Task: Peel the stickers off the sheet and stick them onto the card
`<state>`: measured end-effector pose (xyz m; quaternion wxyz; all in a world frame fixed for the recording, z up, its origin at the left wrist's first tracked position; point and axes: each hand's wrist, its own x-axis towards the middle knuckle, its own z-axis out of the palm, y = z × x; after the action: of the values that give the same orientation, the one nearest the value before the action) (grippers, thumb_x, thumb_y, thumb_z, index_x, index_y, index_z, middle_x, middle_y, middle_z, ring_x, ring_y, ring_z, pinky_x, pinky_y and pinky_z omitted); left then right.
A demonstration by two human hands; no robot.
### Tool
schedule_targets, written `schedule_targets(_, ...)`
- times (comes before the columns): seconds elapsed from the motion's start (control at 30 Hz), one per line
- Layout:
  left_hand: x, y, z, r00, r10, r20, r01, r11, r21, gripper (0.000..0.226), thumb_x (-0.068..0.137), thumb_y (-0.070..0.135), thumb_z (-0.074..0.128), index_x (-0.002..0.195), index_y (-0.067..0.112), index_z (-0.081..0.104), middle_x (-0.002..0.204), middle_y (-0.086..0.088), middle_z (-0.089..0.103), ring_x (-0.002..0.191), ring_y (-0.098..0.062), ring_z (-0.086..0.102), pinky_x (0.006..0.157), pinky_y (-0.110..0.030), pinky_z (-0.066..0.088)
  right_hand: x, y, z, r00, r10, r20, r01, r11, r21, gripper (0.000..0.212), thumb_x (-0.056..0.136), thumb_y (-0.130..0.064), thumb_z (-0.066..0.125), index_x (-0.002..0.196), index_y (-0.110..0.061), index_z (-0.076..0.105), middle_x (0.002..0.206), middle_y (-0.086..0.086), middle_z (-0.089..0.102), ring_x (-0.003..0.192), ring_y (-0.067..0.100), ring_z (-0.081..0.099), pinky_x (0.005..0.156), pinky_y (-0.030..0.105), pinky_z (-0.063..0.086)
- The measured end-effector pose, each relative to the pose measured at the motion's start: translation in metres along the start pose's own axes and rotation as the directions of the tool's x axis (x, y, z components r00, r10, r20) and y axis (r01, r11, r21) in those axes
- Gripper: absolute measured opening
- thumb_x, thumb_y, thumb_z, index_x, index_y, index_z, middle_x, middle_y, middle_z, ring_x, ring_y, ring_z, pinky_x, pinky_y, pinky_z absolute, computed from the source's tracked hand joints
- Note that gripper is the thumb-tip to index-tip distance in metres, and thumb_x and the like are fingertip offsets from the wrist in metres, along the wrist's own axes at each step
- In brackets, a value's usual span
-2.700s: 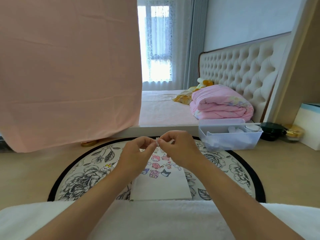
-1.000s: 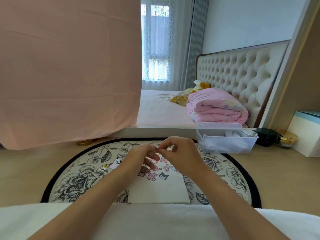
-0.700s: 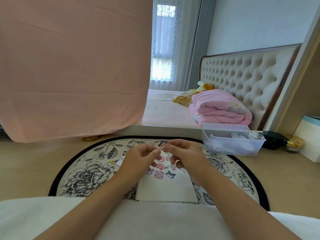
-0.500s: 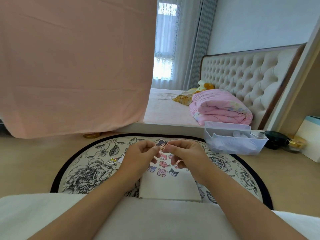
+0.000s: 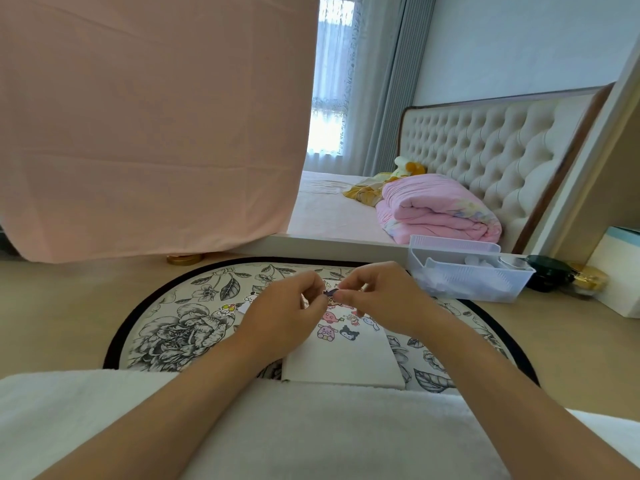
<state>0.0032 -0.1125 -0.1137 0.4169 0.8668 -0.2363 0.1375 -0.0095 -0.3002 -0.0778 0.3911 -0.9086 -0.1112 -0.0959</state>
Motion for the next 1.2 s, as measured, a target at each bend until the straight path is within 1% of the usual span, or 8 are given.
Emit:
schedule_targets(0.2, 0.001, -0.001, 0.003, 1.000, -0.016, 0.002, 0.016, 0.999, 0.029, 0.021, 0.092, 0.033, 0.061, 0.072, 0.033, 0.054, 0.066, 0.029, 0.058, 0.060, -0.007, 0.053, 0.057, -0.024, 0.037, -0.004, -0.001, -0.003, 0.999, 0.036, 0.003, -0.036, 0.999, -0.001, 0.010, 0.081, -0.032, 0.083, 0.074, -0.028, 0.078, 0.073, 0.002, 0.074, 0.058, 0.014, 0.062, 0.067, 0.039, 0.059)
schedule_targets(0.47, -0.002, 0.010, 0.014, 0.998, 0.014, 0.069, -0.015, 1.000, 0.014, 0.015, 0.092, 0.042, 0.060, 0.079, 0.036, 0.060, 0.071, 0.024, 0.064, 0.067, -0.003, 0.060, 0.065, -0.029, 0.050, -0.031, -0.001, -0.019, 0.976, 0.217, -0.004, -0.212, 0.960, 0.181, 0.014, 0.082, -0.028, 0.082, 0.084, -0.013, 0.081, 0.062, -0.005, 0.072, 0.043, 0.004, 0.051, 0.045, 0.016, 0.039)
schedule_targets(0.53, -0.001, 0.013, 0.016, 0.996, -0.006, 0.092, 0.007, 1.000, -0.010, 0.011, 0.092, 0.047, 0.061, 0.094, 0.038, 0.067, 0.077, 0.023, 0.066, 0.072, 0.003, 0.062, 0.075, -0.032, 0.055, -0.037, 0.005, -0.025, 0.961, 0.276, 0.007, -0.273, 0.946, 0.174, 0.017, 0.084, -0.031, 0.081, 0.085, -0.015, 0.081, 0.073, -0.003, 0.076, 0.049, 0.007, 0.055, 0.047, 0.020, 0.040)
schedule_targets(0.6, -0.003, 0.014, 0.016, 0.994, -0.040, 0.103, 0.039, 0.999, 0.012, 0.027, 0.093, 0.045, 0.061, 0.119, 0.036, 0.064, 0.085, 0.025, 0.066, 0.083, 0.005, 0.061, 0.086, -0.032, 0.053, -0.042, 0.012, -0.030, 0.923, 0.385, 0.023, -0.382, 0.906, 0.180, 0.020, 0.083, -0.033, 0.081, 0.089, -0.015, 0.079, 0.083, 0.000, 0.078, 0.053, 0.009, 0.057, 0.048, 0.022, 0.039)
schedule_targets(0.7, -0.007, 0.009, 0.016, 0.983, 0.062, 0.172, -0.099, 0.972, 0.215, 0.045, 0.093, 0.044, 0.059, 0.137, 0.039, 0.052, 0.114, 0.024, 0.064, 0.112, -0.002, 0.054, 0.097, -0.032, 0.047, -0.050, 0.017, -0.030, 0.841, 0.528, 0.118, -0.541, 0.819, 0.190, 0.026, 0.079, -0.038, 0.084, 0.092, -0.016, 0.079, 0.083, -0.001, 0.076, 0.052, 0.010, 0.053, 0.046, 0.023, 0.033)
schedule_targets(0.87, -0.010, 0.005, 0.023, 0.949, 0.168, 0.266, -0.262, 0.892, 0.369, 0.038, 0.094, 0.050, 0.052, 0.130, 0.040, 0.059, 0.132, 0.022, 0.055, 0.126, -0.007, 0.043, 0.101, -0.029, 0.033, -0.047, 0.013, -0.025, 0.802, 0.585, 0.118, -0.597, 0.789, 0.144, 0.030, 0.081, -0.038, 0.082, 0.082, -0.009, 0.075, 0.060, -0.007, 0.065, 0.042, 0.008, 0.041, 0.037, 0.017, 0.028)
schedule_targets(1.0, -0.010, 0.003, 0.023, 0.946, 0.181, 0.269, -0.274, 0.889, 0.366, 0.034, 0.094, 0.051, 0.052, 0.126, 0.040, 0.062, 0.128, 0.023, 0.056, 0.123, -0.006, 0.043, 0.100, -0.028, 0.034, -0.043, 0.010, -0.021, 0.782, 0.608, 0.134, -0.622, 0.775, 0.110, 0.034, 0.078, -0.040, 0.084, 0.086, -0.008, 0.076, 0.071, -0.005, 0.069, 0.048, 0.010, 0.043, 0.038, 0.019, 0.030)
schedule_targets(1.2, -0.010, 0.002, 0.024, 0.943, 0.191, 0.273, -0.286, 0.885, 0.367, 0.035, 0.094, 0.050, 0.052, 0.126, 0.039, 0.062, 0.128, 0.022, 0.057, 0.123, -0.006, 0.043, 0.101, -0.028, 0.034, -0.045, 0.013, -0.024, 0.751, 0.649, 0.124, -0.659, 0.749, 0.070, 0.029, 0.078, -0.038, 0.084, 0.074, -0.013, 0.069, 0.063, -0.006, 0.068, 0.049, 0.010, 0.042, 0.040, 0.019, 0.030)
